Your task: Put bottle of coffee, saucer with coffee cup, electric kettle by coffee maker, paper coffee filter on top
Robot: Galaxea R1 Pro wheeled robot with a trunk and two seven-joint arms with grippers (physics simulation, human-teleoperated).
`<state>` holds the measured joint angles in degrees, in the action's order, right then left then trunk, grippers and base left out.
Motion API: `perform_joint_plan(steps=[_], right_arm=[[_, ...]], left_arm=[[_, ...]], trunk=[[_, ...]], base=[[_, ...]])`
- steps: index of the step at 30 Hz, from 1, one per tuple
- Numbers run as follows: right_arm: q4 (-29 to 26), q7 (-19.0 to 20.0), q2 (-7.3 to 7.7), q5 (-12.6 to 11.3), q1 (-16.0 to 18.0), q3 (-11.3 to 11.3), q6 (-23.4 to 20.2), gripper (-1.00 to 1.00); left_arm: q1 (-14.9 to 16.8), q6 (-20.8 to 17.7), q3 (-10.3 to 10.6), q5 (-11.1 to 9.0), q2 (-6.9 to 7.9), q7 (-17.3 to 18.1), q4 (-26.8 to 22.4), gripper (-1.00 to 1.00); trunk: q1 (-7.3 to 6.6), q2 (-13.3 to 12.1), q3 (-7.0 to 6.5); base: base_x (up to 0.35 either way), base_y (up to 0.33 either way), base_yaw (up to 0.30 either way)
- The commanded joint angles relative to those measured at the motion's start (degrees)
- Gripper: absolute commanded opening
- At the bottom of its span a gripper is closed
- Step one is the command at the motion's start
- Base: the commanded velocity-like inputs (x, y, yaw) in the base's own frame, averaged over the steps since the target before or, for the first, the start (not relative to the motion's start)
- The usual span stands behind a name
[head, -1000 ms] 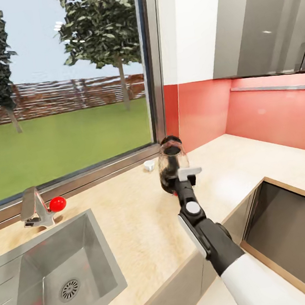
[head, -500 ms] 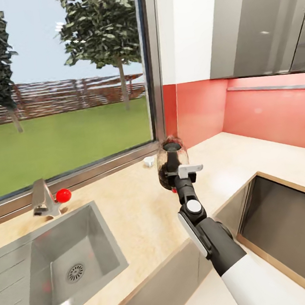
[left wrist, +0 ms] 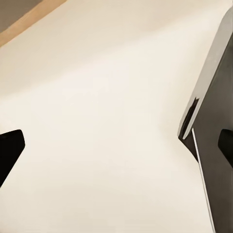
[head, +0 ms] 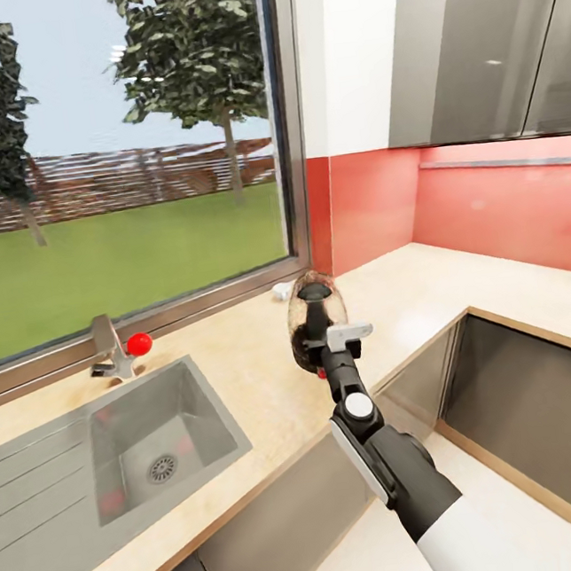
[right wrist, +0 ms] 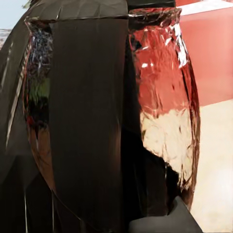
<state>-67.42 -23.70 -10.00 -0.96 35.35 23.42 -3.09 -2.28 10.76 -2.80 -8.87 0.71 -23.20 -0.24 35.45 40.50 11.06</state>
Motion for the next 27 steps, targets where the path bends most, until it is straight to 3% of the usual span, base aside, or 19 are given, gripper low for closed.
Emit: perform_joint_plan(steps=[1, 5, 17, 21, 27], right_arm=[[-0.05, -0.37, 0.00, 0.09, 0.02, 0.13, -0.29, -1.00], [0.26, -0.41, 0.00, 0.10, -0.93, 0.16, -0.19, -1.00], [-2.95, -0.64, 0.00, 0.08, -2.39, 0.21, -0.26, -1.00], [-2.92, -1.26, 0.00, 0.31, -2.34, -0.26, -0.47, -1.00], [-3.45, -1.26, 0.00, -0.01, -2.46, -0.06, -1.75, -1.00]], left_arm=[[-0.01, 0.36, -0.26, -0.33, -0.04, 0.08, -0.02, 1.00], [-0.01, 0.37, -0.27, -0.24, 0.07, 0.08, -0.02, 1.00], [0.00, 0.23, -0.21, -0.19, -0.09, -0.14, -0.03, 1.00], [0.28, -0.57, -0.21, -0.03, -1.39, 0.05, -0.11, 1.00], [0.02, -0.15, -0.30, -0.09, -1.55, 1.32, 0.05, 1.00]], trunk=[[0.00, 0.07, 0.07], [0.00, 0.07, 0.10], [0.00, 0.07, 0.31], [0.00, 0.07, 0.31], [0.00, 0.07, 0.31]], base=[[-0.080, 0.062, 0.000], [-0.019, 0.015, 0.083], [-0.001, 0.000, 0.268], [0.000, 0.000, 0.000], [0.000, 0.000, 0.000]])
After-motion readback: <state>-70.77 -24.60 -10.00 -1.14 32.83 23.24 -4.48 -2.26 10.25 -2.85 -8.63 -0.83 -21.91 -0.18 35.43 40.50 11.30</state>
